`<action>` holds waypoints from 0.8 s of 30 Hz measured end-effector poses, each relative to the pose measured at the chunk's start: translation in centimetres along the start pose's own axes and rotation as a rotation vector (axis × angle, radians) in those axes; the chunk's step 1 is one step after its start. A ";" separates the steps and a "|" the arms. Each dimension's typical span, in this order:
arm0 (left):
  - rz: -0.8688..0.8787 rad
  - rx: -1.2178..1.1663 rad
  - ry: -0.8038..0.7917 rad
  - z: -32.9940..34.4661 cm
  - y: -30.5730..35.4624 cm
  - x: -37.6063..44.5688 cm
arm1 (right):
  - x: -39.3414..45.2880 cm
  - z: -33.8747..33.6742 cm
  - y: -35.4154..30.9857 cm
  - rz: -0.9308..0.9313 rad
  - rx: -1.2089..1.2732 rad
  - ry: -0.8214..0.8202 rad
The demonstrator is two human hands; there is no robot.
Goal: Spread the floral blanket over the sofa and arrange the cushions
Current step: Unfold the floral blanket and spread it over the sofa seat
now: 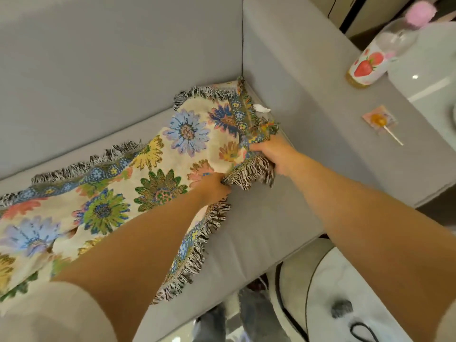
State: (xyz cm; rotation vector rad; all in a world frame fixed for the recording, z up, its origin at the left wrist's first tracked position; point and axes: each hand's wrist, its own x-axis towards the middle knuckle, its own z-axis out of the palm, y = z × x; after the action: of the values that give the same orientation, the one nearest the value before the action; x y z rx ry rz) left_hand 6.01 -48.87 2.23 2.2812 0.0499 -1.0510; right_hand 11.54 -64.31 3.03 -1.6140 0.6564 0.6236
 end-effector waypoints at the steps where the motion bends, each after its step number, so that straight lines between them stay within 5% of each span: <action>1: -0.021 0.000 -0.082 0.6 0.5 -0.5 | -0.2 -0.9 1.0 -0.033 -0.201 0.044; 4: -0.030 0.036 -0.235 2.7 2.3 -0.8 | -0.6 -4.7 3.6 -0.070 -0.760 0.111; 9: -0.047 0.004 -0.402 8.8 5.8 0.7 | 0.2 -11.8 8.6 0.041 -1.091 0.222; 12: -0.072 -0.095 -0.491 10.9 7.3 1.6 | 0.4 -15.0 10.9 0.131 -1.186 0.263; 16: -0.090 -0.061 -0.419 11.3 6.9 2.1 | 0.5 -15.7 13.5 0.285 -1.190 0.219; 24: -0.160 -0.028 -0.172 8.2 4.3 0.1 | -0.1 -10.9 9.9 0.061 -1.104 0.145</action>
State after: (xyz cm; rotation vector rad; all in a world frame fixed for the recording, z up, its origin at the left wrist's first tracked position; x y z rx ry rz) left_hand 1.71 -56.83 0.37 2.1810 0.1776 -1.3170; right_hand 4.72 -76.23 -2.21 -2.6811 0.4704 1.0132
